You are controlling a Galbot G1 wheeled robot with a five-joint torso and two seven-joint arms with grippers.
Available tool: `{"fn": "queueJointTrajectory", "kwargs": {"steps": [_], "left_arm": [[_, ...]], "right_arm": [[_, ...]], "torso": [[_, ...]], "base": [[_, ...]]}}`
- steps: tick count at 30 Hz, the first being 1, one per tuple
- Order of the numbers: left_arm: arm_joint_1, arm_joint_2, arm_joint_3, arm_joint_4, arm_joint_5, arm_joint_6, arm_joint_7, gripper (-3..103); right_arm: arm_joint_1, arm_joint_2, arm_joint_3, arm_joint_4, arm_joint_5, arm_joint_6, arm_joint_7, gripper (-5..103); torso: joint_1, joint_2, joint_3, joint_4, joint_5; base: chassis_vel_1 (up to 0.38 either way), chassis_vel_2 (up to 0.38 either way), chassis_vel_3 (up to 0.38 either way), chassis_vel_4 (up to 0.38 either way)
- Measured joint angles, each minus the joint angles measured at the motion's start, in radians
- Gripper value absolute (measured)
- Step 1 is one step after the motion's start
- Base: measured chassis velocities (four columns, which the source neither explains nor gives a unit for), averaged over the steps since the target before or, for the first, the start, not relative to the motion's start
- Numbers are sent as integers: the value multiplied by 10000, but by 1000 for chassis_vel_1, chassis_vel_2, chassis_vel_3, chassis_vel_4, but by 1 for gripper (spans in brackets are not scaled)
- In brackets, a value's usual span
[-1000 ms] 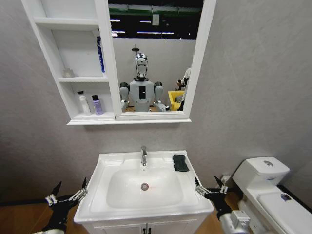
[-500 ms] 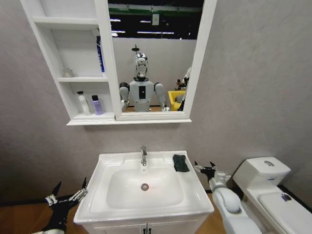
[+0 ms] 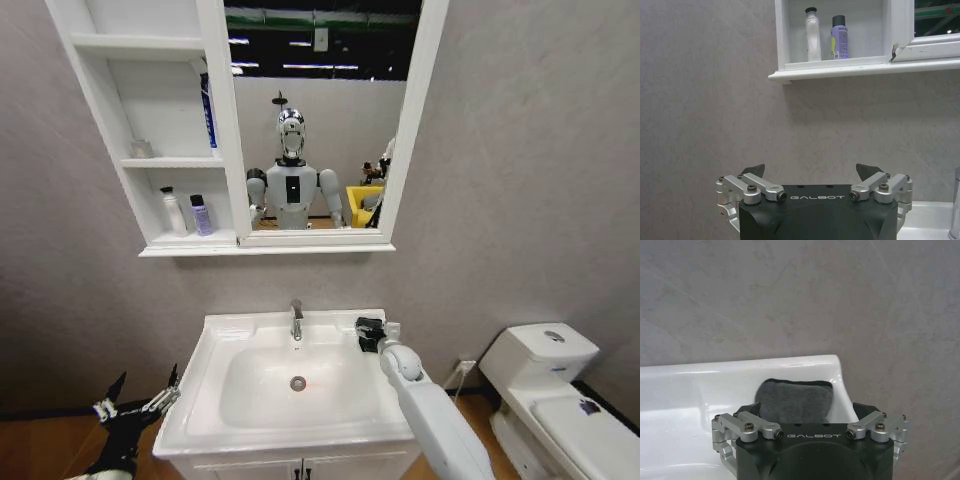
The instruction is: Move facial cleanser and shampoo from washbasin to cabinet, then wipe washbasin with towel.
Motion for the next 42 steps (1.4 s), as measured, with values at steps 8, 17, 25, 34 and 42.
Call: {"fn": "queueJointTrajectory", "kwargs": {"steps": [8,17,25,34,42], "left_arm": [[0,0,0,0,0,-2,0,100],[0,0,0,0,-1,-2,0,100],[0,0,0,0,0,-2,0,100],[0,0,0,-1,0,-2,0,100],[0,0,0,0,-1,-2,0,100]], "right_arm": [[140,-199,84,-292,622,141,-622,100],[404,-129,-115,-870,623,168,-770,100],[608,-62,-103,-1545,440,232,-1030,99],[788,165,-132,-2027,396,371,-1175,68],[716,242,-18,-2090,516,367,-1246,40]], "torso": [[-1,0,0,2,1],[-1,2,0,2,1],[-1,2,0,2,1],[-1,2,0,3,0],[-1,2,0,3,0]], "base": [[0,0,0,0],[0,0,0,0],[0,0,0,0],[0,0,0,0],[0,0,0,0]]}}
